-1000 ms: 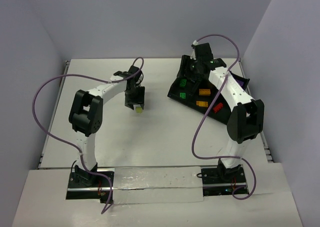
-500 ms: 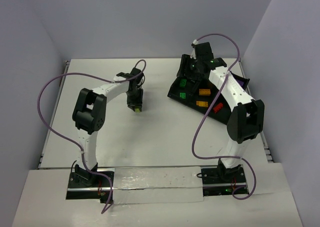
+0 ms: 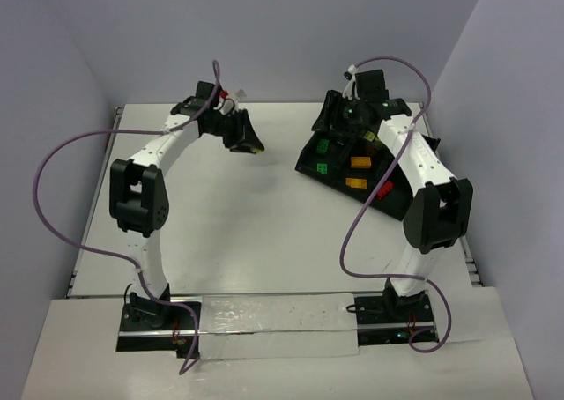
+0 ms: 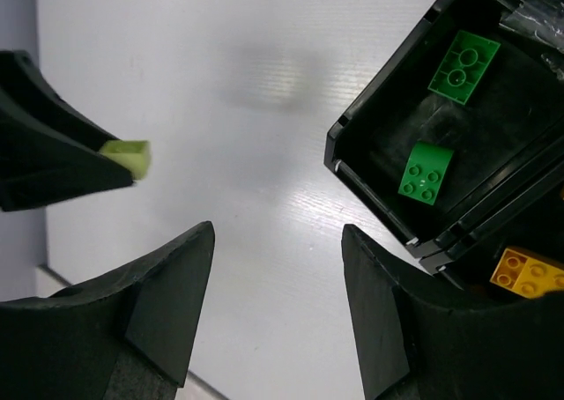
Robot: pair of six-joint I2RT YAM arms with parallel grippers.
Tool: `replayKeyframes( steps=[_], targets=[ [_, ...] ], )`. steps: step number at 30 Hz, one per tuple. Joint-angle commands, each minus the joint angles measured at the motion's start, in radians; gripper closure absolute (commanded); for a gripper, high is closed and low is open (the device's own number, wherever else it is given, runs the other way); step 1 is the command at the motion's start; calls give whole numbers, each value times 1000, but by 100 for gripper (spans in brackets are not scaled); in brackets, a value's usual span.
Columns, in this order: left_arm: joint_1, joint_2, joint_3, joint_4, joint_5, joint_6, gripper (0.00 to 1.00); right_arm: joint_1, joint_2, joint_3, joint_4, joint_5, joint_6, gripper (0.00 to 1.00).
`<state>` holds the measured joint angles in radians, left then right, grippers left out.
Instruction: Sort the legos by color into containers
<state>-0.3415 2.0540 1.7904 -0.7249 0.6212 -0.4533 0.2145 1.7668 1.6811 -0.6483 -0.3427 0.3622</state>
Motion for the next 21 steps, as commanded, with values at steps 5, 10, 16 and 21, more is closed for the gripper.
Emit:
replayKeyframes(
  steps=[5, 10, 16, 21],
  targets=[
    [51, -141, -189, 731, 459, -524, 100, -47, -94, -24, 44, -201, 70, 34],
    [67, -108, -283, 1163, 526, -970, 100, -29, -124, -55, 106, -311, -65, 38],
    [70, -74, -336, 1345, 540, -1184, 100, 68, -221, -194, 285, -232, -431, 43],
    [70, -67, -373, 1458, 539, -1267, 100, 96, -351, -434, 646, -173, -555, 36]
  ],
)
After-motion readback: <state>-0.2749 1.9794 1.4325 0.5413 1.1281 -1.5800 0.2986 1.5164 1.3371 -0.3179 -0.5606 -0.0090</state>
